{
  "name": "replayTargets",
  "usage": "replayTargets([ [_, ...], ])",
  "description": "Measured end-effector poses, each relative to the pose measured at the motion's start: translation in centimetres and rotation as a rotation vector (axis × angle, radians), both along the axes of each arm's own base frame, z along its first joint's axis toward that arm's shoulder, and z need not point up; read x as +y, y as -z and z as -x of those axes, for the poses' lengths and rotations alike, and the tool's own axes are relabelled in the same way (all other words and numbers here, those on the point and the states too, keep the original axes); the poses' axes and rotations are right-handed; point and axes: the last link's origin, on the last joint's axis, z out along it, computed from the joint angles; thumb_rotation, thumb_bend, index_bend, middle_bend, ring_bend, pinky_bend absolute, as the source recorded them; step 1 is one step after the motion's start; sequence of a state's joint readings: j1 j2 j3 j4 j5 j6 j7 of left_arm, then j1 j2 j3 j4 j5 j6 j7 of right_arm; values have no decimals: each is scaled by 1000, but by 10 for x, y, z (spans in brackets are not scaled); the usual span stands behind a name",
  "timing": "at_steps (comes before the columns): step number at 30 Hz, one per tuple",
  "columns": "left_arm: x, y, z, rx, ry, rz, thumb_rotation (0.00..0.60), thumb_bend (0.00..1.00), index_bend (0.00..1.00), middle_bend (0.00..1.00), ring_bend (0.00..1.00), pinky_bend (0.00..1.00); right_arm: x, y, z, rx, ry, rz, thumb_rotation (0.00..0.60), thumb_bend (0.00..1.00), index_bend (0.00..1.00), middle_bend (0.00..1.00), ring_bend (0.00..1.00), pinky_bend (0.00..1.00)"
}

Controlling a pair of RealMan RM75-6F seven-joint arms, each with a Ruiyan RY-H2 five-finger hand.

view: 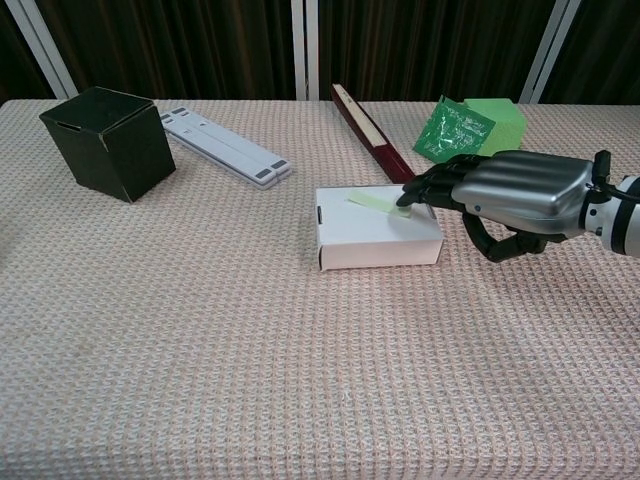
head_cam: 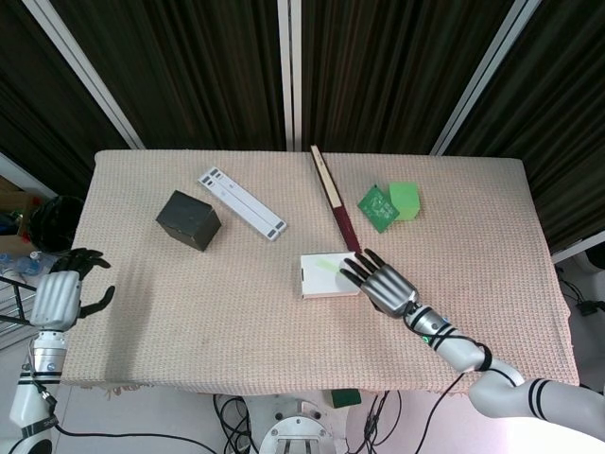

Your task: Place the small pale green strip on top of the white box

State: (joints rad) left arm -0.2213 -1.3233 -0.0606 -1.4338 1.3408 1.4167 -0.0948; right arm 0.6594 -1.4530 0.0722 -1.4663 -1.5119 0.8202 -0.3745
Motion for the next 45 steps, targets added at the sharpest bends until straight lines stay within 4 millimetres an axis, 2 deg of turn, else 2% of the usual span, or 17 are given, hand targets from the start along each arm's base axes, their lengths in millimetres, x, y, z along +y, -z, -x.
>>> replayTargets([
  [12, -1, -1, -1, -7, 6, -4, 555, 286, 397, 254, 148, 233, 2, 0, 3, -5, -2, 20, 559, 1000, 199, 0, 0, 0],
  [30, 1, 0, -1, -9, 7, -4, 555, 298, 397, 255, 148, 233, 2, -6, 10, -34, 16, 45, 557, 1000, 205, 0, 0, 0],
  [45, 0, -1, -1, -7, 7, -5, 554, 299, 397, 255, 148, 232, 3, -4, 16, -31, 33, 38, 558, 1000, 218, 0, 0, 0],
])
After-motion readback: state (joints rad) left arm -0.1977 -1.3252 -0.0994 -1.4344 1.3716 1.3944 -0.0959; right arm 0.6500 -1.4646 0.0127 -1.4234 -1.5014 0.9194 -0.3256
